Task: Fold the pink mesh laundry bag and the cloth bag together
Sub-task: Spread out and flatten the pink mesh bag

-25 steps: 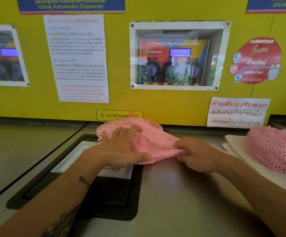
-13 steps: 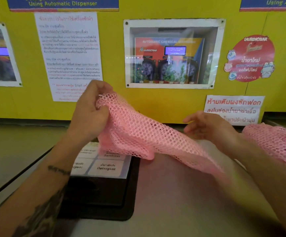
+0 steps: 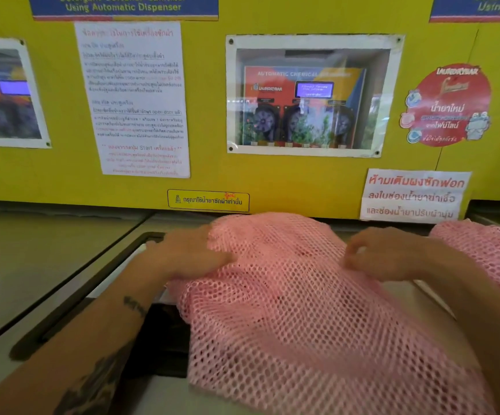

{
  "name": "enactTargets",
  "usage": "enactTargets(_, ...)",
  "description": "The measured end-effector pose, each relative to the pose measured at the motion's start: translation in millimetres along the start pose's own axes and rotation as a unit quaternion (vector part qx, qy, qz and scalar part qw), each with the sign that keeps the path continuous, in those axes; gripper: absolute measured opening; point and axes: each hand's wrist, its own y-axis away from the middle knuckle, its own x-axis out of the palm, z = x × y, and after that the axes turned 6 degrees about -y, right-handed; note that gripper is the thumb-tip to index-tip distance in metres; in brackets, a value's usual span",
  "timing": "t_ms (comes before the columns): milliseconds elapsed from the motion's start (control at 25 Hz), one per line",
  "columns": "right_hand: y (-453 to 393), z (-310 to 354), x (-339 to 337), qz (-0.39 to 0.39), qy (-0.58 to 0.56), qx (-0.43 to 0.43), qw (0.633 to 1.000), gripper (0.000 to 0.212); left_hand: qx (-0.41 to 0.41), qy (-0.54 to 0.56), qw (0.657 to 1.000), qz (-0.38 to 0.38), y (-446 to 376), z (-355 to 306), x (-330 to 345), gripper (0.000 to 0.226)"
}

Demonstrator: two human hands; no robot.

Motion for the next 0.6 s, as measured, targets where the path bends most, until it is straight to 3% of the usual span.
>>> enactTargets(120,-8,-6,10,-0.153,-0.079,-0.019,0.985,0.033,0.102,0.017,0.995,0.012,-1,1,9,0.078)
enactTargets(160,-12,-4,17,-0.158,-0.121,-0.047,0.979,0.038,0.119,0.02,0.993,0.0,-2,-4,11,0.08)
enactTargets(240,-20,0,30,-0.088,-0.121,-0.091,0.985,0.054,0.151,0.015,0.986,-0.072,-5,-14,10,0.068)
enactTargets(320,-22,3,38,0.004,-0.071,-0.104,0.992,0.069,0.148,-0.014,0.965,-0.214,2,-24,-2,0.058)
enactTargets(400,-19,2,37,0.032,-0.092,-0.112,0.989,0.073,0.152,-0.026,0.927,-0.341,13,-28,-14,0.06)
enactTargets(440,-16,3,35,0.02,-0.115,-0.122,0.986,0.07,0.167,0.028,0.922,-0.347,15,-24,-18,0.058)
enactTargets(480,-16,3,35,0.002,-0.128,-0.134,0.983,0.062,0.177,0.156,0.929,-0.284,19,-21,-25,0.053)
enactTargets(520,-16,3,35,-0.016,-0.136,-0.146,0.98,0.05,0.184,0.341,0.911,-0.142,24,-16,-32,0.046)
enactTargets(560,-17,3,36,-0.025,-0.144,-0.152,0.978,0.039,0.186,0.499,0.846,0.015,31,-14,-41,0.043)
enactTargets(600,-17,3,36,-0.023,-0.152,-0.152,0.976,0.032,0.171,0.566,0.801,0.095,29,-8,-43,0.039)
